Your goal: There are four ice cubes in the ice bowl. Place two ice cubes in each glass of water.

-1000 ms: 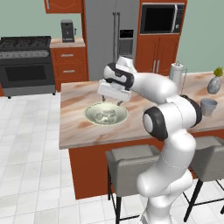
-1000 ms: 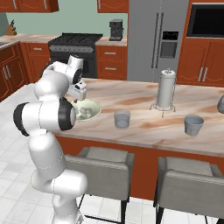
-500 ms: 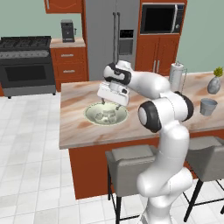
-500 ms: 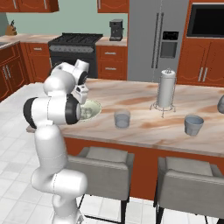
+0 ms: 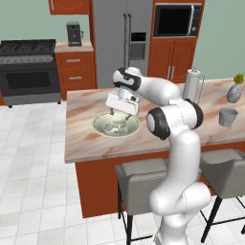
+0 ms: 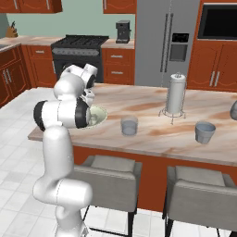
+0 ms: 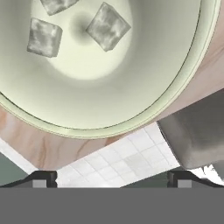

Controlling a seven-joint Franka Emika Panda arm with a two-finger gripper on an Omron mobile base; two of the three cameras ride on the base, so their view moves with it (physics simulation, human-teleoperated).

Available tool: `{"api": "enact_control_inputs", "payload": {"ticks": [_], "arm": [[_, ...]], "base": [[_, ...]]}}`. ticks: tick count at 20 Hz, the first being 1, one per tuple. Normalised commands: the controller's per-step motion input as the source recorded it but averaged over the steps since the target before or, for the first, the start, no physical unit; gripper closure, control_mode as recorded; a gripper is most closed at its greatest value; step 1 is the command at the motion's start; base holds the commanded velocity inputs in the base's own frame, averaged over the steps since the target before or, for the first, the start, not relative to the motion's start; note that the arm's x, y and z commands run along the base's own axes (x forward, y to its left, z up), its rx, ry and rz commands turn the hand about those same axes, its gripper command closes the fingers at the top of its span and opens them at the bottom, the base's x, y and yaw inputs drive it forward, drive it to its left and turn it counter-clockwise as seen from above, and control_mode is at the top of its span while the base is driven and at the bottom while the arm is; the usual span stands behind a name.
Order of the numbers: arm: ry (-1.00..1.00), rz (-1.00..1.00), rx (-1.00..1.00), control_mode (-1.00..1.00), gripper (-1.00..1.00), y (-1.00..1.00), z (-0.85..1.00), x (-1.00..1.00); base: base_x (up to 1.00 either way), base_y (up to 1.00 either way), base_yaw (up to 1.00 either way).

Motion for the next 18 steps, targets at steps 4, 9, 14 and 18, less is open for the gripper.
{"api": "enact_control_inputs", "payload": {"ticks": [4,9,14,18], "arm": [[0.05,0.0,-0.02,-1.0,-1.0,0.02,-0.18,0.07],[0.0,0.0,-0.13,-1.0,-1.0,0.04,-0.17,0.11],[-0.06,-0.05,-0.13,-1.0,-1.0,0.06,-0.18,0.0],[-0.01,-0.22,-0.02,-1.0,-1.0,0.07,-0.17,0.02]], "base": [[0.0,0.0,0.0],[0.0,0.0,0.0],[0.0,0.0,0.0],[0.0,0.0,0.0]]}}
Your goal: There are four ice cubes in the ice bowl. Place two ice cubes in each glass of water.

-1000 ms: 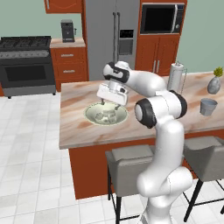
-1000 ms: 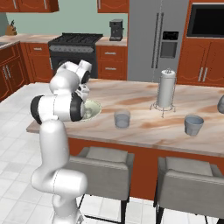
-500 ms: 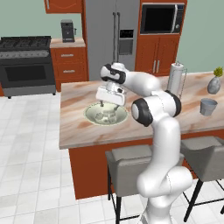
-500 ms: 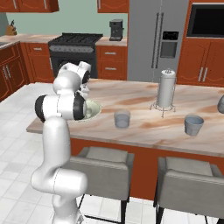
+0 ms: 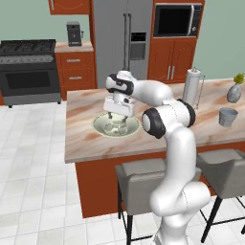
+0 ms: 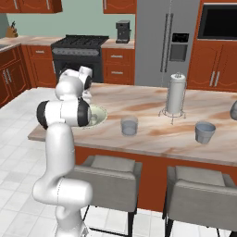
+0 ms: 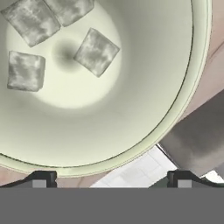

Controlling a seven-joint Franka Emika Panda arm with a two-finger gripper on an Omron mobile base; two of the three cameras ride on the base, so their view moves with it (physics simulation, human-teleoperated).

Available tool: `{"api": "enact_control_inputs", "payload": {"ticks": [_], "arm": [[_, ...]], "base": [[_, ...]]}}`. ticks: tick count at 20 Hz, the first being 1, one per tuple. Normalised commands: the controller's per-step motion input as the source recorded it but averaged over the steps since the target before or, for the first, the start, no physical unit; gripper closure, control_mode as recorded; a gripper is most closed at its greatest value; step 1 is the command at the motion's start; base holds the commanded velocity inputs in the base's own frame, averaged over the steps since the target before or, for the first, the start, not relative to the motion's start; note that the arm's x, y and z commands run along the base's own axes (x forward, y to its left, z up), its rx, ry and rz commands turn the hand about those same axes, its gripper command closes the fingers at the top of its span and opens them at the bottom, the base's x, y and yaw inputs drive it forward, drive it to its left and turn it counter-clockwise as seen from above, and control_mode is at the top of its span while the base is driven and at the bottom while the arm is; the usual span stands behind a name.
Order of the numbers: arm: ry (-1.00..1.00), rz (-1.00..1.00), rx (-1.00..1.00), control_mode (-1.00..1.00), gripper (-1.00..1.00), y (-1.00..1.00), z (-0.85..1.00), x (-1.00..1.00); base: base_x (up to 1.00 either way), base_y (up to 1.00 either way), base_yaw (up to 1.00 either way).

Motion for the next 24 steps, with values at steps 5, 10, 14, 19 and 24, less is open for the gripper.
{"api": "enact_control_inputs", "payload": {"ticks": [5,10,14,19,24], "arm": [[-0.02,-0.29,0.0,-1.0,-1.0,0.05,-0.13,0.03],[-0.13,-0.13,0.0,-1.0,-1.0,0.0,-0.18,-0.1],[-0.14,-0.03,0.0,-1.0,-1.0,0.0,-0.15,-0.02],[-0.08,0.02,0.0,-1.0,-1.0,0.0,-0.1,0.09],[-0.02,0.03,0.0,-1.0,-1.0,0.0,-0.13,0.11]], "base": [[0.0,0.0,0.0],[0.0,0.0,0.0],[0.0,0.0,0.0],[0.0,0.0,0.0],[0.0,0.0,0.0]]}}
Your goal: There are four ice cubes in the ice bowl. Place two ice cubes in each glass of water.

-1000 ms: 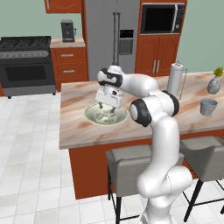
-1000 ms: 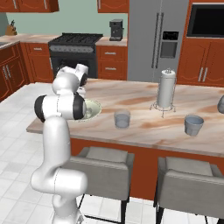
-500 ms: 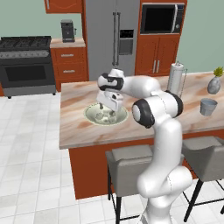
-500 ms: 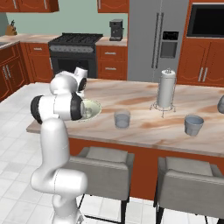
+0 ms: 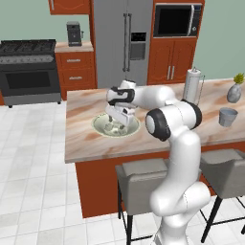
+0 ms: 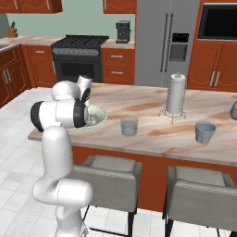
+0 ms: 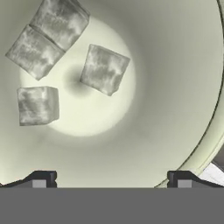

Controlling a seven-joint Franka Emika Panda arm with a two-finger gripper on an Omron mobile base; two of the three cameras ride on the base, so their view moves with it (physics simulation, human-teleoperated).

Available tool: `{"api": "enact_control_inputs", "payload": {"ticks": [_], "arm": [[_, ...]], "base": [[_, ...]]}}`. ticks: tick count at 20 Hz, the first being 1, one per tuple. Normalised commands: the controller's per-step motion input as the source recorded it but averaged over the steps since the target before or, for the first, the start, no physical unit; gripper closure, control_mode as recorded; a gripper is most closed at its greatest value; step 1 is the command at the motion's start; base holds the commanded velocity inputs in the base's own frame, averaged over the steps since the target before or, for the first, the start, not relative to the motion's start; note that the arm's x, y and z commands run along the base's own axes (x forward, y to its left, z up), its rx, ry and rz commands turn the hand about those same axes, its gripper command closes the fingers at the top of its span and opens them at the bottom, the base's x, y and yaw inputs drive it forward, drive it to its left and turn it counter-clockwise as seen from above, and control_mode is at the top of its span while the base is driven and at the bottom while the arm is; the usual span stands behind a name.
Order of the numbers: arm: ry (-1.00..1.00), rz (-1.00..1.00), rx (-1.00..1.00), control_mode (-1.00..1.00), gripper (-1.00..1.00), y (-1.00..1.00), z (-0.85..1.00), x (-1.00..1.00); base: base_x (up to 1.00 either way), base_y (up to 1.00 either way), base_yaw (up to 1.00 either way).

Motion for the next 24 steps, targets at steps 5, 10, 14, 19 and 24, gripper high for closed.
{"api": "enact_control_inputs", "payload": {"ticks": [5,10,14,19,24], "arm": [[0.0,0.0,0.0,-1.0,-1.0,0.0,-0.1,0.14],[0.0,0.0,0.0,-1.0,-1.0,0.01,-0.01,0.22],[0.0,0.0,0.0,-1.0,-1.0,0.05,0.0,0.21],[0.0,0.0,0.0,-1.0,-1.0,0.08,-0.03,0.22],[0.0,0.0,0.0,-1.0,-1.0,0.07,-0.1,0.18]], "base": [[0.0,0.0,0.0],[0.0,0.0,0.0],[0.0,0.0,0.0],[0.0,0.0,0.0],[0.0,0.0,0.0]]}}
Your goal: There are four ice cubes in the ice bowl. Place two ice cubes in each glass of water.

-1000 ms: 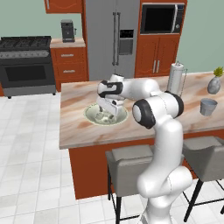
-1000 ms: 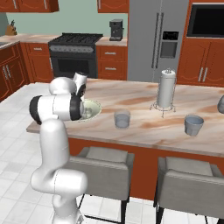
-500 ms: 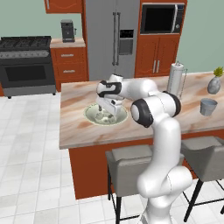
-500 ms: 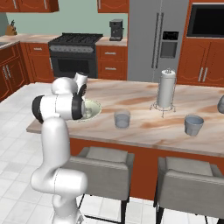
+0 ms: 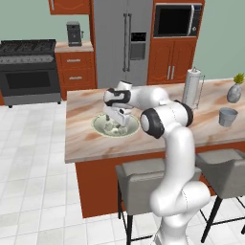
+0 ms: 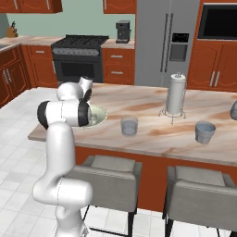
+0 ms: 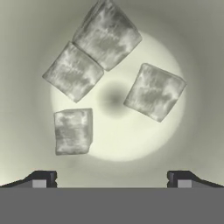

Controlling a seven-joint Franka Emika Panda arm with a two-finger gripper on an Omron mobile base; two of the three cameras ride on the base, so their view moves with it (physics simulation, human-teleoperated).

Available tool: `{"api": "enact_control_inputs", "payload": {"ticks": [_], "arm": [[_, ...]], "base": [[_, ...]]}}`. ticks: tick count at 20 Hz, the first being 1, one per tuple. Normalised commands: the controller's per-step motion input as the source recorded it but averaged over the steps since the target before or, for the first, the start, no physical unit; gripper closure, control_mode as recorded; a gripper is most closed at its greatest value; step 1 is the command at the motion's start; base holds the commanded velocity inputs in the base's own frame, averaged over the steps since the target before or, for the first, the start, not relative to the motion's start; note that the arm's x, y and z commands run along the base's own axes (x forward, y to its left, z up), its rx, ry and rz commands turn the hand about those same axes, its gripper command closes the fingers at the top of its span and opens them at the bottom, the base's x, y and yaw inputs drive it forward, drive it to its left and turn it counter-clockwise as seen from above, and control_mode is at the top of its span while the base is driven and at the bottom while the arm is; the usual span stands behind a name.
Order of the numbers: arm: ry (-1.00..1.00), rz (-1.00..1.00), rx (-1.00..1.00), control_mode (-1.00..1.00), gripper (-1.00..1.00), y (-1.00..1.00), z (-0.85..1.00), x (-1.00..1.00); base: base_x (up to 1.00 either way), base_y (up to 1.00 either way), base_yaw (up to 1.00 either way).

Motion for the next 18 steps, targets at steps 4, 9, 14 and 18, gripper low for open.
{"api": "enact_control_inputs", "payload": {"ticks": [4,9,14,18], "arm": [[0.0,0.0,0.0,-1.0,-1.0,0.05,-0.14,0.17],[0.0,0.0,0.0,-1.0,-1.0,0.01,-0.16,0.14],[0.0,0.0,0.0,-1.0,-1.0,0.03,-0.15,0.17],[0.0,0.0,0.0,-1.0,-1.0,0.04,-0.12,0.2]], "base": [[0.0,0.0,0.0],[0.0,0.0,0.0],[0.0,0.0,0.0],[0.0,0.0,0.0]]}}
